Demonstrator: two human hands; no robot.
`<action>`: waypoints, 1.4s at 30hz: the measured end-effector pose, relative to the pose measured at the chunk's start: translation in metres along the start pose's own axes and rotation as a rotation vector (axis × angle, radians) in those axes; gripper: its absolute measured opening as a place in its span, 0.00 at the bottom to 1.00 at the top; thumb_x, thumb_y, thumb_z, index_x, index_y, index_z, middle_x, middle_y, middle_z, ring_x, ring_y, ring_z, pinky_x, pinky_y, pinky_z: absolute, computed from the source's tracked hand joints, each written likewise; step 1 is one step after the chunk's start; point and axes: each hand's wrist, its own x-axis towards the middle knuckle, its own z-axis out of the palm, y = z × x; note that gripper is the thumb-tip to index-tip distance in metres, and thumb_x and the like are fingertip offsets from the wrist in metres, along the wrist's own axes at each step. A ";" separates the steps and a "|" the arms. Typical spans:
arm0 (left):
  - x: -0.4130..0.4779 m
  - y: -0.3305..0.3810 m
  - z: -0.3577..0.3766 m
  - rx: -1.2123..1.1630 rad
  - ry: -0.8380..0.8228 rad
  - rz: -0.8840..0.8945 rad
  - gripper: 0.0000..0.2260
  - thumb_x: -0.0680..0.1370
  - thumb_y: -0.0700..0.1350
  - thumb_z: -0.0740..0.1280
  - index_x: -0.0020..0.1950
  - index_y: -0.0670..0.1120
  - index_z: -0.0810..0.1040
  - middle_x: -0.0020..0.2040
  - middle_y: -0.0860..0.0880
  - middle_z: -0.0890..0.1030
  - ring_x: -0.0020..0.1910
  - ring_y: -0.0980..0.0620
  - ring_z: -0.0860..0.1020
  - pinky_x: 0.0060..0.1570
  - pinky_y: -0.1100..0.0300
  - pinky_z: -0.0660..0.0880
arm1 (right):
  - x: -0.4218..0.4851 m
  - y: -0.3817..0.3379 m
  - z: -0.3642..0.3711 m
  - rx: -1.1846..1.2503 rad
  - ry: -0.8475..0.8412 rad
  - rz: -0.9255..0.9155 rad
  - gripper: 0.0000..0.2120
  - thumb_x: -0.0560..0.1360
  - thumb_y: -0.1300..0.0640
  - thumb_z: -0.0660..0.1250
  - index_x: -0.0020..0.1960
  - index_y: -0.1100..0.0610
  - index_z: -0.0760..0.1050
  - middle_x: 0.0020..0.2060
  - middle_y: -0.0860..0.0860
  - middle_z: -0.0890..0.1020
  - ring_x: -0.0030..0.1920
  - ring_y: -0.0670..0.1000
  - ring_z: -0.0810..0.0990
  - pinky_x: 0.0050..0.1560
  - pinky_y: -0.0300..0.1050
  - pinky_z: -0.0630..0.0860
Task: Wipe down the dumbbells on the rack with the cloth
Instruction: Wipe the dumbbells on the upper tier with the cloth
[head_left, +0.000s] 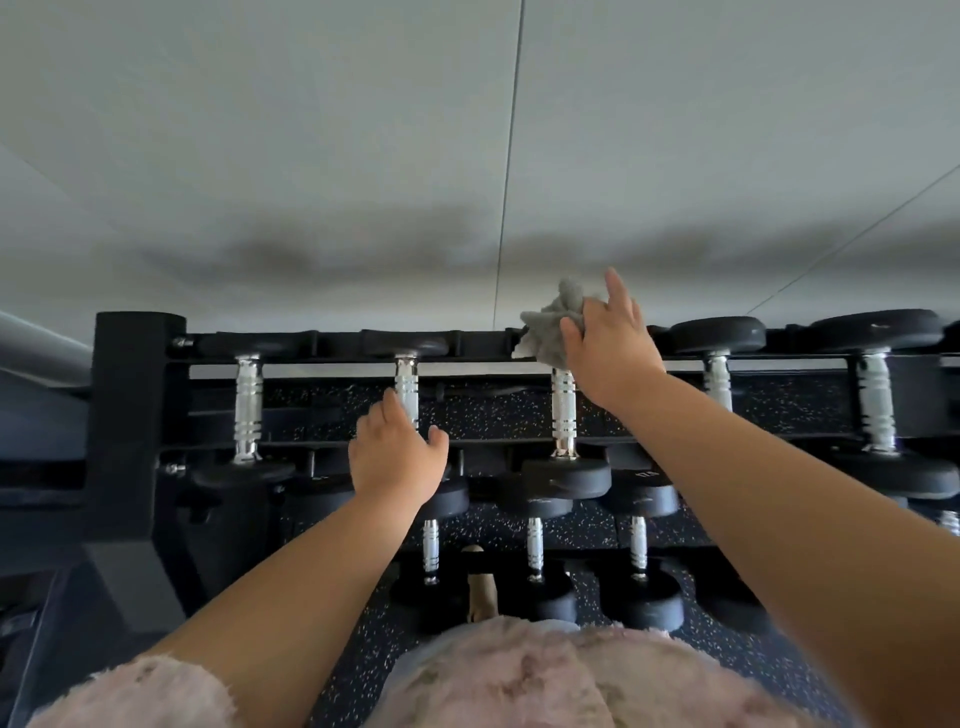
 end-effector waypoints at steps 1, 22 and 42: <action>-0.001 0.000 0.000 0.026 0.041 0.045 0.36 0.78 0.58 0.66 0.80 0.41 0.62 0.72 0.43 0.73 0.68 0.41 0.73 0.63 0.45 0.76 | 0.003 0.003 0.005 -0.024 -0.030 0.009 0.24 0.86 0.44 0.51 0.75 0.58 0.66 0.82 0.54 0.50 0.80 0.58 0.56 0.77 0.58 0.65; 0.003 0.015 0.006 0.118 0.097 0.270 0.20 0.75 0.59 0.71 0.62 0.49 0.79 0.83 0.41 0.54 0.76 0.37 0.65 0.66 0.42 0.75 | 0.018 0.010 0.021 0.169 0.083 -0.203 0.20 0.83 0.42 0.61 0.70 0.50 0.73 0.68 0.50 0.74 0.60 0.51 0.77 0.58 0.51 0.80; 0.002 0.019 0.007 0.162 0.079 0.222 0.22 0.75 0.60 0.70 0.64 0.49 0.80 0.84 0.42 0.54 0.78 0.39 0.63 0.69 0.43 0.74 | 0.048 0.008 0.020 0.153 0.008 -0.351 0.13 0.80 0.40 0.65 0.59 0.44 0.78 0.54 0.41 0.82 0.48 0.46 0.82 0.50 0.48 0.82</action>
